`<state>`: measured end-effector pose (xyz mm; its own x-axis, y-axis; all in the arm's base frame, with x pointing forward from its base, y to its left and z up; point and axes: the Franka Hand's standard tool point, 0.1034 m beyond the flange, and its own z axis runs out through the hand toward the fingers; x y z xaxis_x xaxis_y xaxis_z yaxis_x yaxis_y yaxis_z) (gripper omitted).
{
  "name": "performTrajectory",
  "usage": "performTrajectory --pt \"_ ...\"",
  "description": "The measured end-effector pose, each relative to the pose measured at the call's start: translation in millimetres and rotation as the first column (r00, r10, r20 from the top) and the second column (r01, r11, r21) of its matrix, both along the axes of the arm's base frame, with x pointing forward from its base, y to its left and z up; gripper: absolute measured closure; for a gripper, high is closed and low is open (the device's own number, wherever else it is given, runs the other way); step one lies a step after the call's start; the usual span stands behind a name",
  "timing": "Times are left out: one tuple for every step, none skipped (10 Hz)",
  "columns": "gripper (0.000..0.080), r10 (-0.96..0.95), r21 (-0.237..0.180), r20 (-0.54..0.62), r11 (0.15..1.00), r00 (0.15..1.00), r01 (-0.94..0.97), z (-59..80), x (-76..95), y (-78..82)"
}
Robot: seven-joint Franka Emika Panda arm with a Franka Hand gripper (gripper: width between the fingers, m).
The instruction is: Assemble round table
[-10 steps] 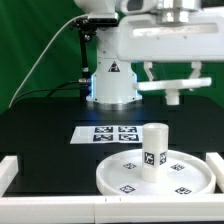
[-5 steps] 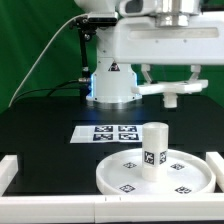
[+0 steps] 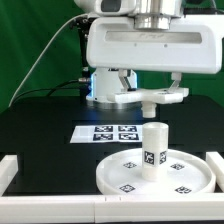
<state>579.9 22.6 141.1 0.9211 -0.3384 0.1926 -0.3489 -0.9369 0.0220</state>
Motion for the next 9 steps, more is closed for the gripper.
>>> performTrajectory --pt "0.0344 0.012 0.001 0.001 1.000 1.000 -0.012 -7.2 -7.3 6.7" --pt "0.0344 0.018 0.003 -0.005 1.000 1.000 -0.018 -14.4 -16.2 15.2" --pt "0.0344 0.021 0.007 -0.011 1.000 1.000 -0.020 -17.7 -20.7 20.4" --pt "0.0344 0.022 0.011 -0.004 1.000 1.000 -0.022 -20.2 -23.4 23.7" --pt "0.0344 0.031 0.013 0.031 0.999 0.999 -0.032 -20.0 -21.7 26.7" --pt "0.0344 0.038 0.013 0.047 0.999 0.998 -0.039 -19.7 -20.7 27.0" --pt "0.0344 0.047 0.011 0.050 0.999 0.998 -0.047 -19.4 -19.8 26.0" --pt "0.0344 0.048 0.011 0.049 0.999 0.998 -0.049 -19.4 -19.6 23.8" --pt "0.0344 0.043 0.014 0.050 0.999 0.998 -0.044 -18.8 -19.2 22.5"
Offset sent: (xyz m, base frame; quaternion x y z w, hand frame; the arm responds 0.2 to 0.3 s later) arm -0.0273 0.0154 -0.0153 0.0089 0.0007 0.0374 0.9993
